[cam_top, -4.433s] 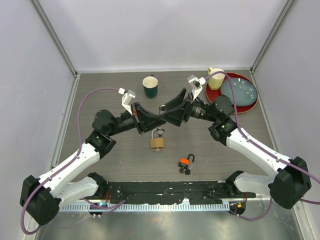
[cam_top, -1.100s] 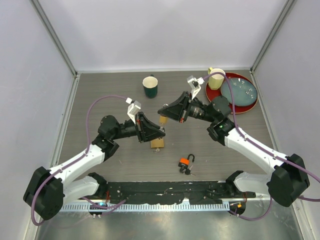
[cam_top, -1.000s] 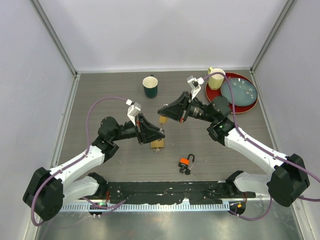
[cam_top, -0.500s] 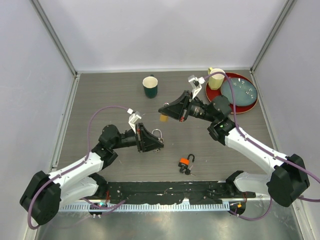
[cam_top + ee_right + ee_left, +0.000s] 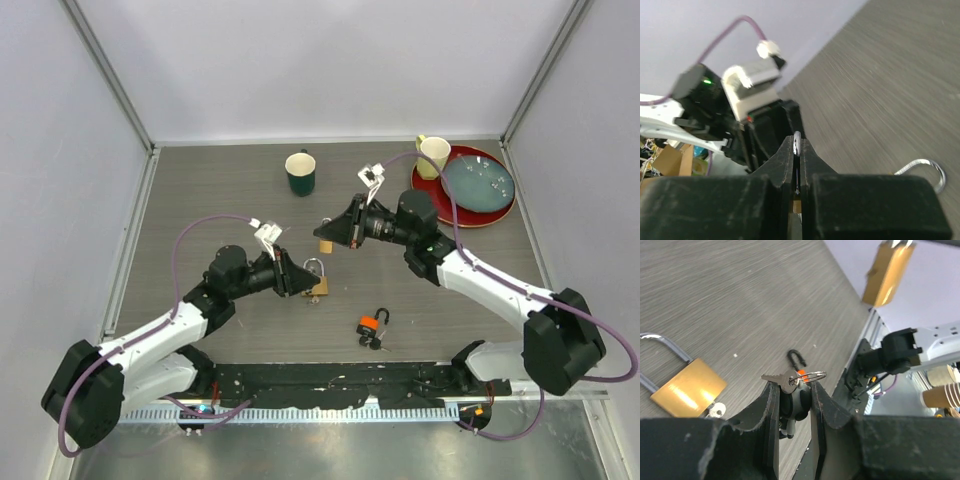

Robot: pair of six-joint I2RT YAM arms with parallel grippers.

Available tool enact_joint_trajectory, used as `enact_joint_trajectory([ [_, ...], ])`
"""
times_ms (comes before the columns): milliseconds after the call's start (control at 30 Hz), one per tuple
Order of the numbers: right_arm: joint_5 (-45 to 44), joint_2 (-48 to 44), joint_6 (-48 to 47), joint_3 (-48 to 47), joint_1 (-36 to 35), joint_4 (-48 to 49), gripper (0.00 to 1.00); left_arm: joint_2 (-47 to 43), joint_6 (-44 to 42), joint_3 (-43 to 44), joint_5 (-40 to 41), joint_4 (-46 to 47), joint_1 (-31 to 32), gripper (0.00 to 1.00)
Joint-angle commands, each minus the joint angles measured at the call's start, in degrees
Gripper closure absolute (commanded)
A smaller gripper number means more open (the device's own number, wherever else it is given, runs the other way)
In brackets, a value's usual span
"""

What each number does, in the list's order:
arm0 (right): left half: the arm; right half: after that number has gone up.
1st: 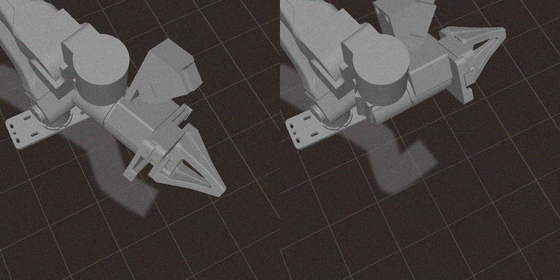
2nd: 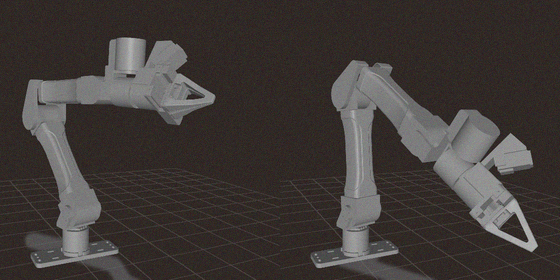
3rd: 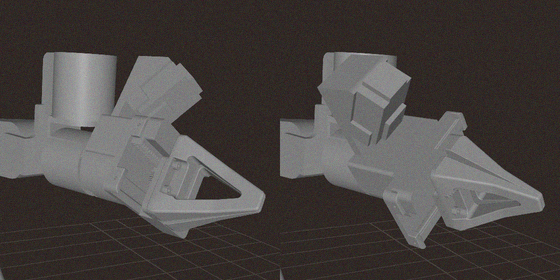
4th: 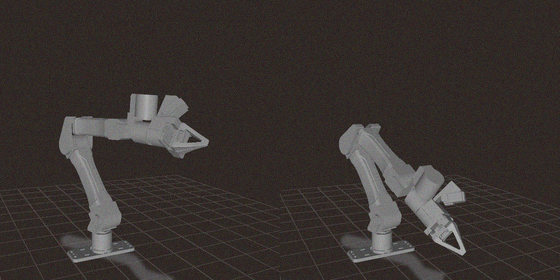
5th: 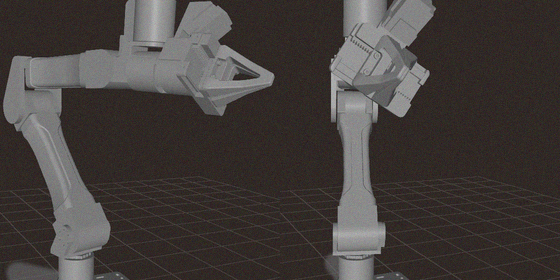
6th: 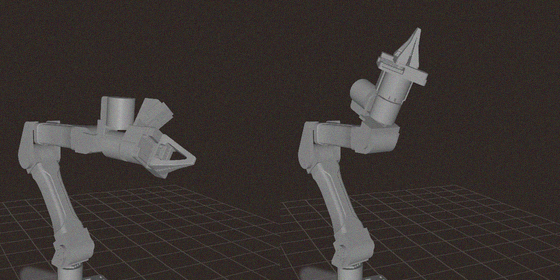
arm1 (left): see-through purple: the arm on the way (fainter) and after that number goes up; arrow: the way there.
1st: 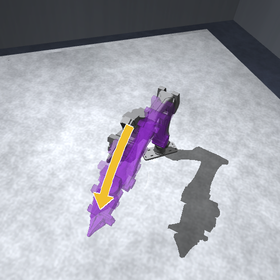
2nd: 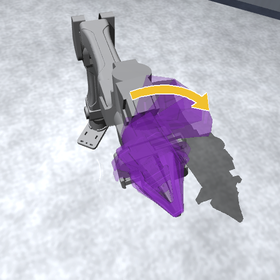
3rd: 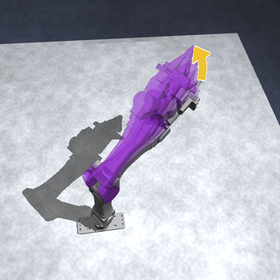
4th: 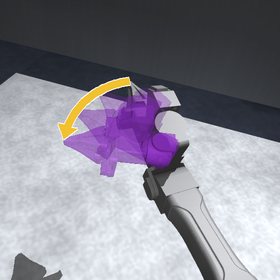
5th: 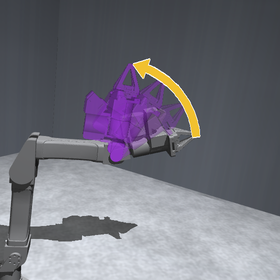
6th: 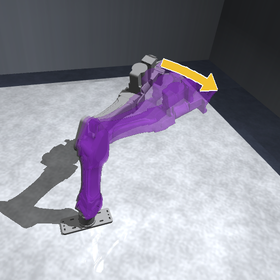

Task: Lock with the key
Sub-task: Place the lock at the center of the board.

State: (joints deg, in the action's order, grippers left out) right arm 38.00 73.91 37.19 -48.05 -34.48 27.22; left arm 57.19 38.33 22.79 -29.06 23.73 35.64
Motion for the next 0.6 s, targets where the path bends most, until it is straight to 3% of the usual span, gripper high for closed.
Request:
enact_joint_trajectory([
  [0, -4.42, 3.25, -4.49, 1.47, 0.2, -6.29, 0.99, 1.08, -0.62, 2.0, 4.27, -3.16, -0.92, 1.0],
  [567, -12.58, 22.77, -6.87, 5.86, 6.26, -16.32, 0.99, 9.43, 0.78, 3.93, -0.56, -0.96, -1.01, 1.0],
])
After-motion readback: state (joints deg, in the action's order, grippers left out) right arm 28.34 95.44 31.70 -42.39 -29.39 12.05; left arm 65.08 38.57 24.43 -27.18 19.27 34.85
